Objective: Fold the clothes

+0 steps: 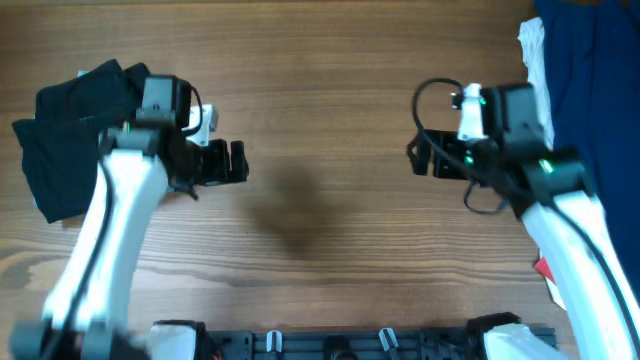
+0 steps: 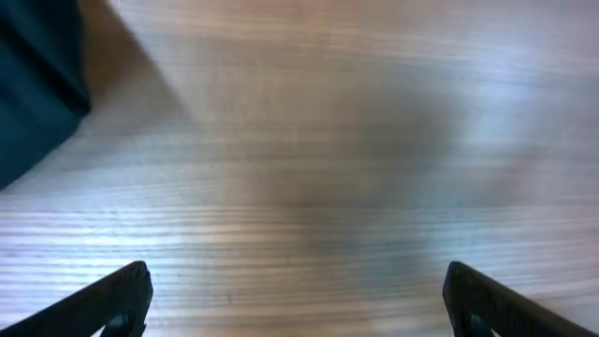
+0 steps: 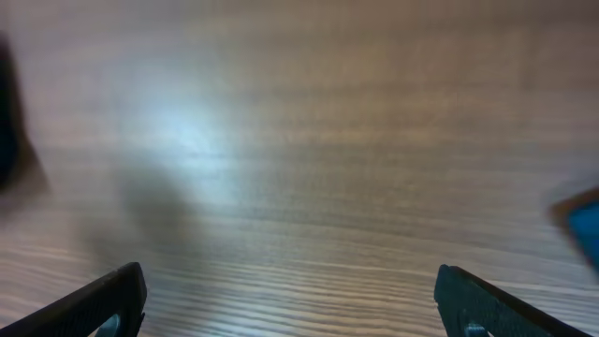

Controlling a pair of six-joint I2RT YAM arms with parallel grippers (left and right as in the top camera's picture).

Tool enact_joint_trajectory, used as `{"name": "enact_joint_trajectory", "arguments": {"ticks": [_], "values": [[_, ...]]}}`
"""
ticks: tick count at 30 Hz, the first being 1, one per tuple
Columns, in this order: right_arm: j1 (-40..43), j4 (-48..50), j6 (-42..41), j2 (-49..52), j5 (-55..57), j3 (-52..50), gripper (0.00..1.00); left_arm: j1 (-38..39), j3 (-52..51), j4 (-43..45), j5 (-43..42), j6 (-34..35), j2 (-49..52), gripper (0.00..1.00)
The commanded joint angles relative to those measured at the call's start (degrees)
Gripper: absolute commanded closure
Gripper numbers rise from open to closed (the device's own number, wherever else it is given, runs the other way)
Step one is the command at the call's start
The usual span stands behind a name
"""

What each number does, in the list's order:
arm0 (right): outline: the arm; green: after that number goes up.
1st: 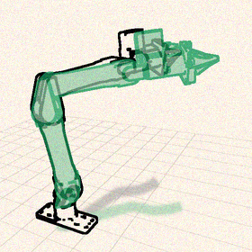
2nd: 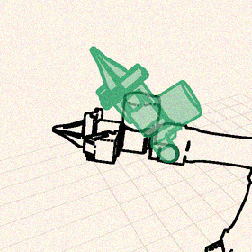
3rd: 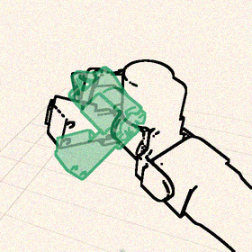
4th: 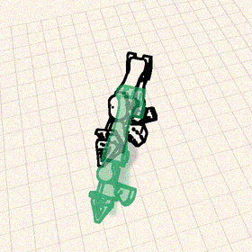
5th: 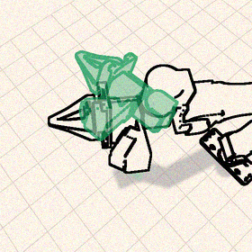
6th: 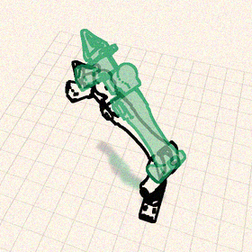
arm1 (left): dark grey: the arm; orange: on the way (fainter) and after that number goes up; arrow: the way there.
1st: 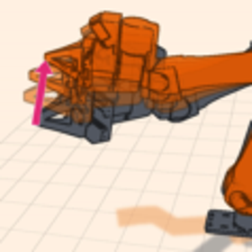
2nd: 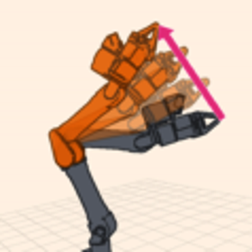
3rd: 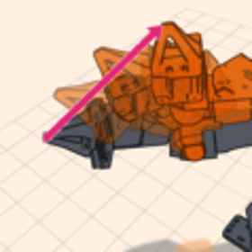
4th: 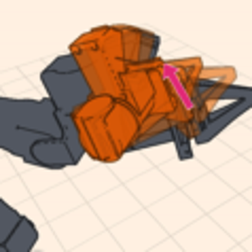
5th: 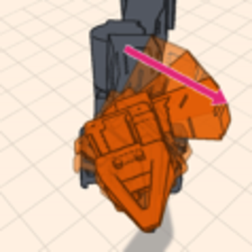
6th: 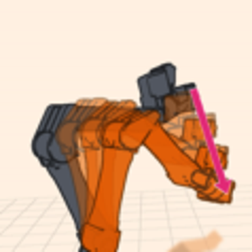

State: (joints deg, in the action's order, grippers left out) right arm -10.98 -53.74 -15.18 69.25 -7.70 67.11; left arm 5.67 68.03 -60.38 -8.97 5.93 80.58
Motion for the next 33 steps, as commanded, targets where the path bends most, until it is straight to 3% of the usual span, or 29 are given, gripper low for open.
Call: {"name": "enact_joint_trajectory", "arguments": {"ticks": [1,5,10,18,33], "values": [[-3.7,0.6,-1.5,-11.7,8.8,-0.1,0.0,6.2,-6.8,5.4,6.8,2.1,-16.5,0.0],[-9.6,3.9,-2.1,-22.4,17.0,-1.6,0.01,12.0,-14.8,12.0,9.2,2.1,-32.6,0.0],[-10.9,2.0,-3.4,-29.0,18.3,-4.2,0.0,12.5,-18.2,14.8,11.5,2.0,-44.5,0.0],[-10.9,-0.8,-3.4,-28.2,18.3,-4.2,0.0,12.5,-18.2,15.1,14.2,2.0,-45.6,0.0],[-10.9,-1.0,-3.4,-24.0,18.3,-4.2,0.01,12.5,-18.2,8.0,14.2,2.0,-45.5,0.0]]}}
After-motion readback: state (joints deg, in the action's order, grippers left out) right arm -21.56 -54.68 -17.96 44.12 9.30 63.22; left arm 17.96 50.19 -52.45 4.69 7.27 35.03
